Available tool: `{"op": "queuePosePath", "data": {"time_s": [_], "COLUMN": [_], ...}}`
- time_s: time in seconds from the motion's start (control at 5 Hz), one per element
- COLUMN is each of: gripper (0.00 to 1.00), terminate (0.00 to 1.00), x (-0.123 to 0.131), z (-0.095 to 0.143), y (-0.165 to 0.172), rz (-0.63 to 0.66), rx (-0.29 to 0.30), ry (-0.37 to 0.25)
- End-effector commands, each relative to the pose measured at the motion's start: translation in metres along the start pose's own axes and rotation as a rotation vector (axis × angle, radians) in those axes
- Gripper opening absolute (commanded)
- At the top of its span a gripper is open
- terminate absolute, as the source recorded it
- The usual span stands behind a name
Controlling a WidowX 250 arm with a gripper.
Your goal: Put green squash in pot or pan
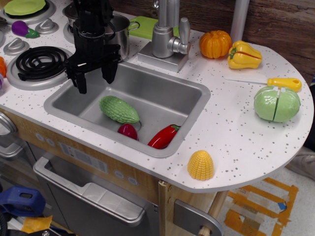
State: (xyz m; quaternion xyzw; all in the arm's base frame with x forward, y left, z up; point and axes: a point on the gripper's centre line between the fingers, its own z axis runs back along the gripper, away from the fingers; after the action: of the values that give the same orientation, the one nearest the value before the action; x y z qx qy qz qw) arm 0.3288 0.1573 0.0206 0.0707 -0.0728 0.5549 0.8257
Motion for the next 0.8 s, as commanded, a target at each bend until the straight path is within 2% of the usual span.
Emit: {"op": "queuePosePath", "data": {"time_s": [0.0, 0.2, 0.4, 0.6], "gripper": [1.0, 1.0, 1.0, 1.0], "terminate": [0.0, 0.0, 0.0, 0.0], "x": [0.0, 0.003, 0.006, 0.006], "z": [0.0, 0.009, 0.013, 0.004], "y": [0.0, -0.006, -0.012, -0.022], "rz": [0.0, 0.012, 0.012, 0.013], "rx": [0.0, -0.015, -0.048, -0.081], "ry": [0.0, -0.051, -0.056, -0.054]}}
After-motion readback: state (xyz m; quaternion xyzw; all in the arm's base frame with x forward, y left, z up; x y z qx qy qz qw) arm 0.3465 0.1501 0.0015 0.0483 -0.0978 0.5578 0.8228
